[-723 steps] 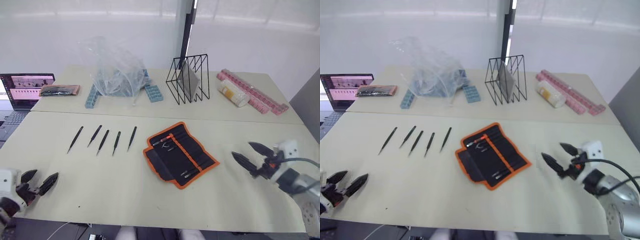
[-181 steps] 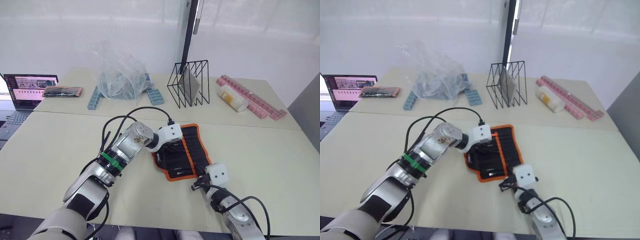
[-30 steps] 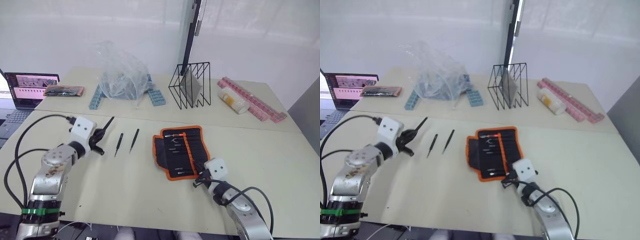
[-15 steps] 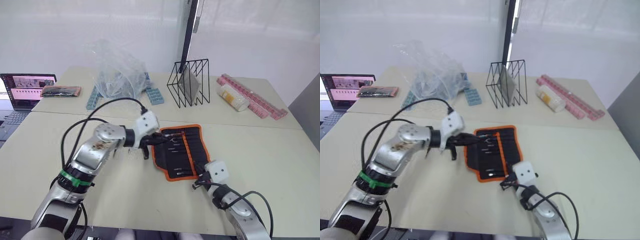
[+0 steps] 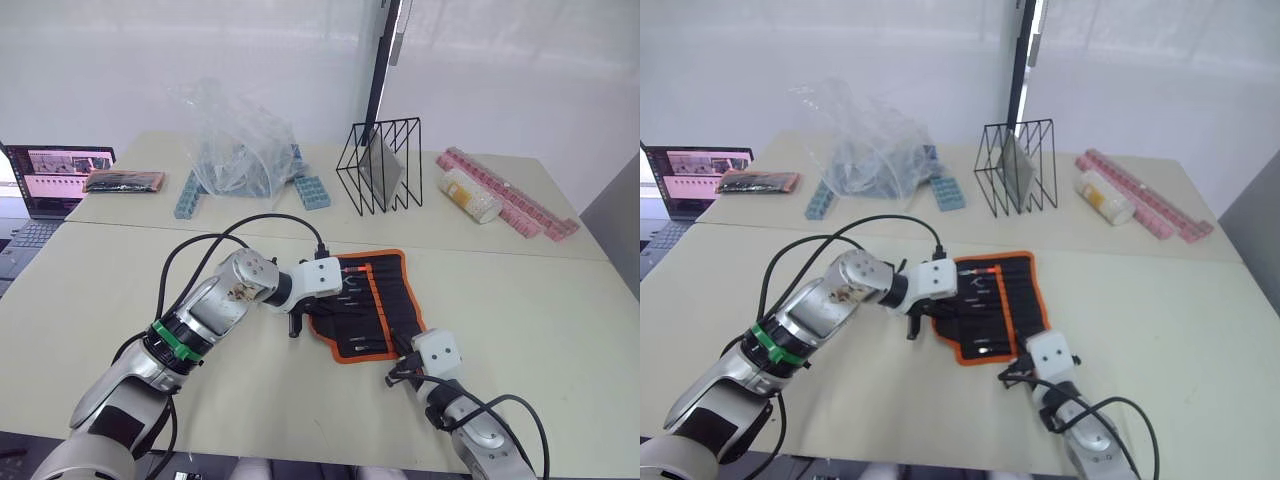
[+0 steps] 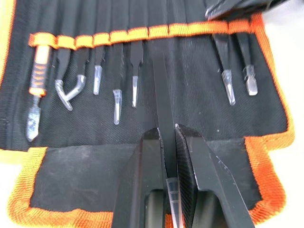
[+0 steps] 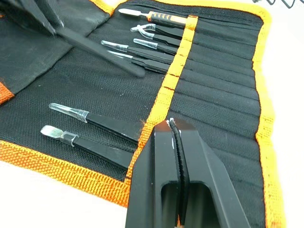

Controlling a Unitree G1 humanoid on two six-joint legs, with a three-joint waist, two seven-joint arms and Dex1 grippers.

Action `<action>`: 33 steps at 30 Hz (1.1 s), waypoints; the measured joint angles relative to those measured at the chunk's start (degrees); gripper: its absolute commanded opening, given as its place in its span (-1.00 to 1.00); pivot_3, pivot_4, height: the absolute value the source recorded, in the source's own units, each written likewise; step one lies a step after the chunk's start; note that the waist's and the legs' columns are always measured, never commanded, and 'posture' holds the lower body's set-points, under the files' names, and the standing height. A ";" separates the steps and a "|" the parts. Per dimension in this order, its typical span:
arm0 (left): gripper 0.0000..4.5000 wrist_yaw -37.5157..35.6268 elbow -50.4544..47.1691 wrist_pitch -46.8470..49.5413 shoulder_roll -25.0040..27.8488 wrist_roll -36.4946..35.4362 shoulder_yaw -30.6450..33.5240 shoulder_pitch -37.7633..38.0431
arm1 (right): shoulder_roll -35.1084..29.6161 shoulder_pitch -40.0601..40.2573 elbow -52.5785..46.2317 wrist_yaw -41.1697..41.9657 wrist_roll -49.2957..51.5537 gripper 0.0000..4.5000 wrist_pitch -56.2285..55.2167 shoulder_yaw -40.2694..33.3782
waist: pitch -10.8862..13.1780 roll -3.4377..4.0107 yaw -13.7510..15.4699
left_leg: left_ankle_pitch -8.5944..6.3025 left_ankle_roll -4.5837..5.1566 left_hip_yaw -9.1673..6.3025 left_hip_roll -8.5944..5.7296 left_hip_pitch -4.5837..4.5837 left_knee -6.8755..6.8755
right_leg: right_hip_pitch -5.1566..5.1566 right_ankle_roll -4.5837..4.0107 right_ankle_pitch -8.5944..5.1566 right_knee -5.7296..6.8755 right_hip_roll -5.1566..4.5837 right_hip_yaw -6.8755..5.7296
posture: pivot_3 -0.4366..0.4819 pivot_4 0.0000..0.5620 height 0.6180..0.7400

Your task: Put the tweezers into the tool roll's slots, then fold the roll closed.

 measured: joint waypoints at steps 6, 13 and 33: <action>-1.00 -0.01 3.78 -0.24 -2.41 3.50 -1.52 -1.64 | 0.12 0.23 -0.15 -0.50 -0.57 -1.00 0.00 0.23 | 0.00 0.00 0.06 | 0.00 0.00 0.00 0.00 0.00 0.04 | 0.01 0.00 0.00 0.02 0.00 0.00 | -0.05 -0.47 0.67; -1.00 -0.57 6.49 -1.81 -5.39 5.46 -2.10 -2.56 | 0.19 0.38 -0.26 -1.03 -1.00 -1.00 0.00 0.49 | 0.00 -0.01 0.11 | 0.00 0.00 -0.01 0.00 0.00 0.05 | 0.03 0.00 0.00 0.04 0.00 0.00 | -0.05 -0.47 0.67; -1.00 -3.08 9.99 -4.89 -9.81 10.55 -3.82 -6.13 | 0.77 0.54 -0.25 -1.32 -1.16 -1.00 0.00 0.52 | -0.01 0.00 0.13 | 0.00 0.00 -0.01 -0.01 0.03 0.10 | 0.06 0.01 0.01 0.12 0.01 -0.01 | -0.05 -0.47 0.67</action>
